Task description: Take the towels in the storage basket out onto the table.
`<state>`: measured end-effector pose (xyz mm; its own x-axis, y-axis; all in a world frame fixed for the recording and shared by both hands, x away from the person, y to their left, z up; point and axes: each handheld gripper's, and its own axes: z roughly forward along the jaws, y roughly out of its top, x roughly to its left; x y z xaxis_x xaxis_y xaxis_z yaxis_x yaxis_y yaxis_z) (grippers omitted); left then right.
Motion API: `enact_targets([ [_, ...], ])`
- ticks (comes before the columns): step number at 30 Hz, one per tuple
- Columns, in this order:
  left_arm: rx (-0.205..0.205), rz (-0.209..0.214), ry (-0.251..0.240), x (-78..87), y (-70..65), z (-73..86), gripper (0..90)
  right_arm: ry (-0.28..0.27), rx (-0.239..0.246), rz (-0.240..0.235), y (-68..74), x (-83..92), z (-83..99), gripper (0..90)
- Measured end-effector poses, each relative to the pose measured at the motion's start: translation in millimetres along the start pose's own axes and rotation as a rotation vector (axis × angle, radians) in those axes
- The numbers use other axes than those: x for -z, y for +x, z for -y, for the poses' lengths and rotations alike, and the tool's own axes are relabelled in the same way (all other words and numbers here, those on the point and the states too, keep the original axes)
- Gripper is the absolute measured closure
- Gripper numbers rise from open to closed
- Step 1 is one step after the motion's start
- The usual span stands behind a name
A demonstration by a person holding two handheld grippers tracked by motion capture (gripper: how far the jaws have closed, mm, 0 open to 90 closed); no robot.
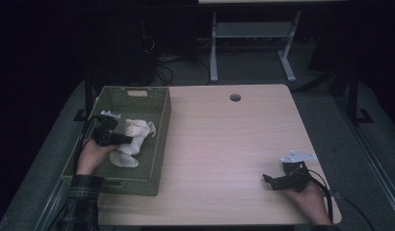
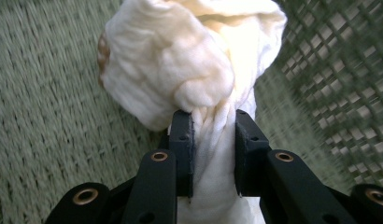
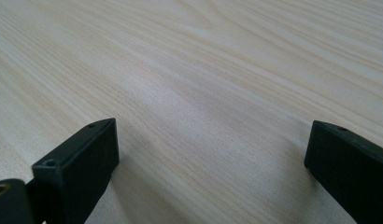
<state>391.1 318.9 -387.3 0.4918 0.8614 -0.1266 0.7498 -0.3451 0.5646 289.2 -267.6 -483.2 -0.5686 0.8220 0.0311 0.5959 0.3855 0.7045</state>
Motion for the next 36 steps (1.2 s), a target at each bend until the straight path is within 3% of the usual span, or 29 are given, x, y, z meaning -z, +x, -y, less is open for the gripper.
enact_targets([
  [3, 0.008, 0.035, -0.087, 10.2, -0.8, -1.4, 72.3, 0.000, 0.000, 0.000, 0.0, 0.0, 0.0, 2.6],
  [4, 0.008, 0.035, -0.087, 10.2, -0.8, -1.4, 72.3, 0.000, 0.000, 0.000, 0.0, 0.0, 0.0, 2.6],
  [11, -0.004, 0.074, -0.213, 29.7, -7.0, -6.2, 72.2, 0.000, 0.000, 0.000, 0.0, 0.0, 0.0, 2.6],
  [17, -0.016, 0.087, -0.278, 42.4, -14.0, -10.5, 72.3, 0.000, 0.000, 0.000, 0.0, 0.0, 0.0, 2.6],
  [29, -0.074, 0.123, -0.354, 68.9, -32.4, -24.7, 72.3, 0.000, 0.001, 0.000, -0.1, 0.0, 0.0, 2.6],
  [36, -0.104, 0.172, -0.411, 85.0, -46.3, -37.1, 72.3, 0.000, 0.002, 0.000, -0.1, 0.0, 0.0, 2.6],
])
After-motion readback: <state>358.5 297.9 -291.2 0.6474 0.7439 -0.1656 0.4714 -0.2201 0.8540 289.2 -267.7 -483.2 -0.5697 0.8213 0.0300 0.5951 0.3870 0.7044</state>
